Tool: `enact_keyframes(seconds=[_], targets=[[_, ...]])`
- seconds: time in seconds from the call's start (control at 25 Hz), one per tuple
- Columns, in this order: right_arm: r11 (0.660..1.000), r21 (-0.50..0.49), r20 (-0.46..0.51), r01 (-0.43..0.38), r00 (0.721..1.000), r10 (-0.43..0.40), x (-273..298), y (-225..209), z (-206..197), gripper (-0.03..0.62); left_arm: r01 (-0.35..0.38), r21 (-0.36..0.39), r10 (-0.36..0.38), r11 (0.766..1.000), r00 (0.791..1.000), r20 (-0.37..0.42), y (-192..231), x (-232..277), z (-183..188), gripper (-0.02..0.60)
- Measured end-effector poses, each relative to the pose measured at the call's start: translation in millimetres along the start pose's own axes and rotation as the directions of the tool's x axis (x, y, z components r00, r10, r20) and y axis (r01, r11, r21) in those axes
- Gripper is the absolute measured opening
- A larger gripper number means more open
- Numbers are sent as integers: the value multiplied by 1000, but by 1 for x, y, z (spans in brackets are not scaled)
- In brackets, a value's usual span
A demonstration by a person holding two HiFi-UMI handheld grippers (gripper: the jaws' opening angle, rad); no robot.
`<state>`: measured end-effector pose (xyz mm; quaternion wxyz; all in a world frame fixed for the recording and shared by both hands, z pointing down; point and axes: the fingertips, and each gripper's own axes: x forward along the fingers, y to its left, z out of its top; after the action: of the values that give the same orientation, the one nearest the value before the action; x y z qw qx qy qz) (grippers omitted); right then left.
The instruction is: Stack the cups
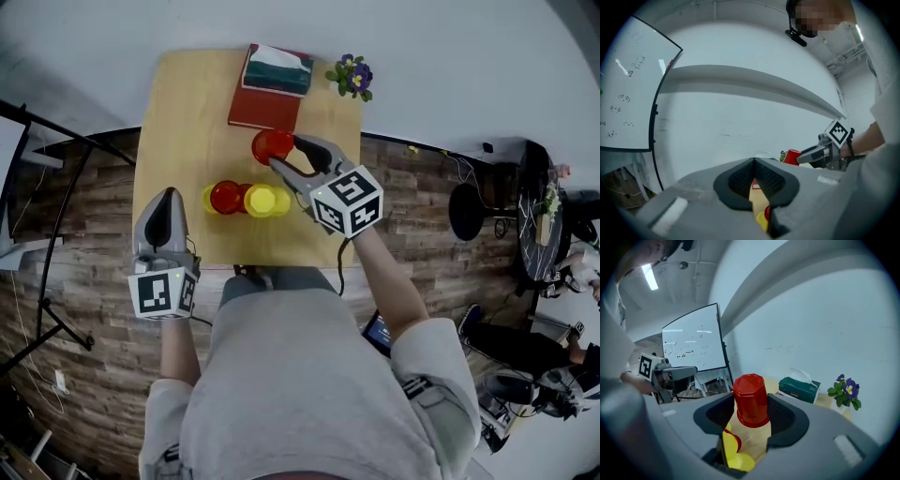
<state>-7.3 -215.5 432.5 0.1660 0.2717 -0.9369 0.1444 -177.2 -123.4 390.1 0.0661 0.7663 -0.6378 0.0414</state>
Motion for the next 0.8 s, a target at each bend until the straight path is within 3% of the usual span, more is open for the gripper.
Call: enact_keyframes(seconds=[0.32,0.8], targets=[[993,58,22,101,994,-103,-34,32,12,222,115,15,-115,993,993,14,-12,-2,5,5],[984,108,-19,139,990,-138,-39,75,-6,221,194,14,-194,981,981,12,-19,-20,-1,5]])
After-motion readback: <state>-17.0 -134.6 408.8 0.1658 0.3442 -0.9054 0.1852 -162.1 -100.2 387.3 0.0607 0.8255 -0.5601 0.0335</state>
